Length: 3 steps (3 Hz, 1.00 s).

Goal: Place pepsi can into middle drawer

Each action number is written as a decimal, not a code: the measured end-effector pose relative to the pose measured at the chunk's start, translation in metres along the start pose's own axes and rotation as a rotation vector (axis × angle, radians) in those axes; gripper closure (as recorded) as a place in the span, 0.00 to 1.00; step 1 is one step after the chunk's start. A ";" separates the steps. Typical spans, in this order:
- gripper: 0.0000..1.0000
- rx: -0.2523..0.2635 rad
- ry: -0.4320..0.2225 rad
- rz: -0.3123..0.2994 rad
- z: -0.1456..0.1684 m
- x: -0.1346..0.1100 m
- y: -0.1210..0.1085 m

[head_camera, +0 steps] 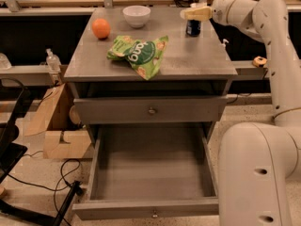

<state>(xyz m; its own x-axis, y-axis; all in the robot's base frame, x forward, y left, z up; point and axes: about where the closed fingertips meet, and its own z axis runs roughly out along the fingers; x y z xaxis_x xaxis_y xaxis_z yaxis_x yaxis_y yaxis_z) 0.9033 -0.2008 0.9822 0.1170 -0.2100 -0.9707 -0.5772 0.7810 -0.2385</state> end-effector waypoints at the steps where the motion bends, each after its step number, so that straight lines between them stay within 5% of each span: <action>1: 0.00 0.061 0.036 0.025 0.030 0.016 -0.003; 3: 0.00 0.258 0.069 0.117 0.076 0.031 -0.025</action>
Offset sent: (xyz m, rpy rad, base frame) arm 0.1417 0.0091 -0.0057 0.1224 0.0801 -0.3323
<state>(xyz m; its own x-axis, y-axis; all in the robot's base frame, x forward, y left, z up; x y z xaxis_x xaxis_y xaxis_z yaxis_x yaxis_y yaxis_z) 0.9827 -0.1827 0.9563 0.0011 -0.1424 -0.9898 -0.3578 0.9242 -0.1333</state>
